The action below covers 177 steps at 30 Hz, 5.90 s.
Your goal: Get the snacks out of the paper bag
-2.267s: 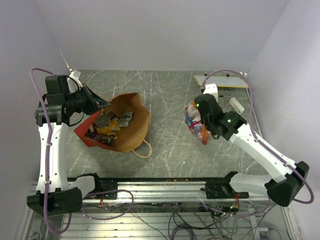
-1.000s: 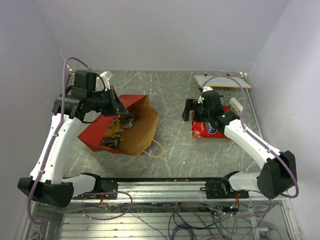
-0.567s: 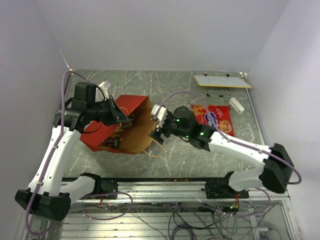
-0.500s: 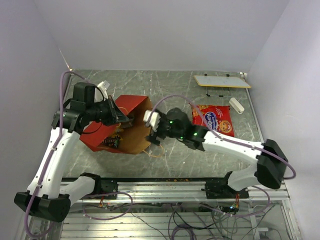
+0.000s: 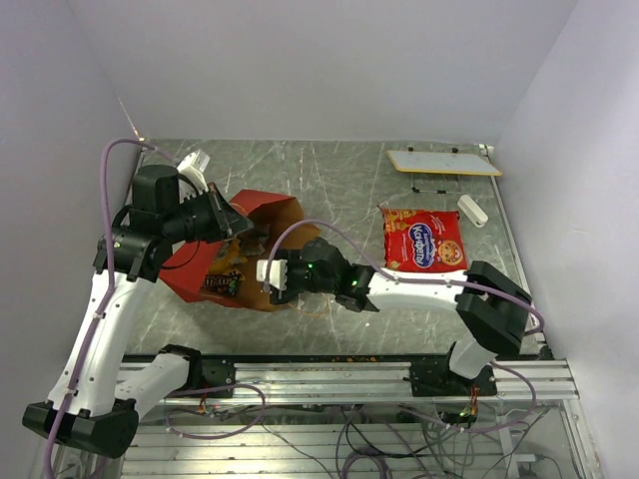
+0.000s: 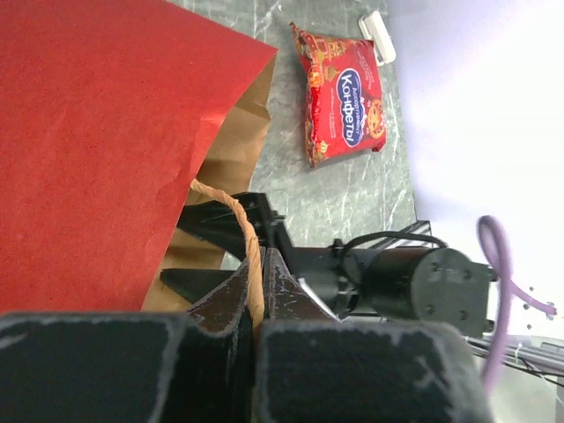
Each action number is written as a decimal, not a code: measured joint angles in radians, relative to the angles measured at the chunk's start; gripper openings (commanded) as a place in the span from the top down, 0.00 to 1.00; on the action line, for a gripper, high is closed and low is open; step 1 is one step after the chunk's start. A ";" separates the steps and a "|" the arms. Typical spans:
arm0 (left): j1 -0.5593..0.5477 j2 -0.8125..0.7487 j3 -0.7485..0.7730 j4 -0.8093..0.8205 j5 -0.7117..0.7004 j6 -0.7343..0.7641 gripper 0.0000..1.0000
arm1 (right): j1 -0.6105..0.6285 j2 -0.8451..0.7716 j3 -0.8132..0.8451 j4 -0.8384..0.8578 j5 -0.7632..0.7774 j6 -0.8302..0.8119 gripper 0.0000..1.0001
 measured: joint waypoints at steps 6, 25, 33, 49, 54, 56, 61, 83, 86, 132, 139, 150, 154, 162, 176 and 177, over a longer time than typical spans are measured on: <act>0.000 -0.021 -0.007 0.069 0.000 0.054 0.93 | 0.005 0.116 0.027 0.010 -0.001 -0.161 0.31; -0.071 0.023 0.010 0.085 -0.017 0.254 0.93 | -0.069 0.470 0.353 -0.005 0.083 -0.394 0.24; -0.107 0.041 0.011 0.089 -0.031 0.277 0.93 | -0.098 0.591 0.418 0.079 0.158 -0.370 0.33; -0.113 0.023 0.010 0.076 -0.164 0.261 0.93 | -0.106 0.625 0.447 0.131 0.151 -0.299 0.89; -0.113 0.023 0.010 0.076 -0.192 0.242 0.93 | -0.104 0.529 0.367 0.126 0.099 -0.256 0.99; -0.113 0.023 0.010 0.076 -0.203 0.232 0.93 | -0.103 0.491 0.348 0.126 0.079 -0.230 0.99; -0.113 0.023 0.010 0.087 -0.207 0.198 0.93 | -0.097 0.449 0.327 0.126 0.063 -0.181 0.75; -0.113 0.060 -0.010 0.091 -0.144 0.165 0.93 | -0.095 0.612 0.570 -0.113 0.230 -0.391 0.36; -0.113 0.061 -0.010 0.091 -0.136 0.169 0.93 | -0.095 0.652 0.626 -0.131 0.259 -0.413 0.36; -0.113 0.161 0.066 0.069 -0.135 0.183 0.93 | -0.164 0.711 0.718 -0.175 0.117 -0.463 1.00; -0.113 0.163 0.069 0.070 -0.161 0.178 0.93 | -0.127 0.570 0.594 -0.181 0.102 -0.381 1.00; -0.139 0.063 0.044 0.148 -0.132 0.141 0.93 | -0.119 0.158 0.211 -0.159 0.067 -0.134 1.00; -0.142 0.066 0.030 0.180 -0.087 0.143 0.93 | -0.119 0.036 0.102 -0.205 0.073 -0.057 1.00; -0.124 0.087 0.011 0.185 -0.138 0.163 0.93 | -0.119 -0.394 0.035 -0.356 0.079 0.080 1.00; -0.124 0.036 -0.063 0.180 -0.124 0.119 0.93 | -0.119 -0.479 0.080 -0.708 0.638 0.727 1.00; -0.124 0.039 -0.059 0.180 -0.121 0.118 0.93 | -0.120 -0.447 0.103 -0.762 0.686 0.822 1.00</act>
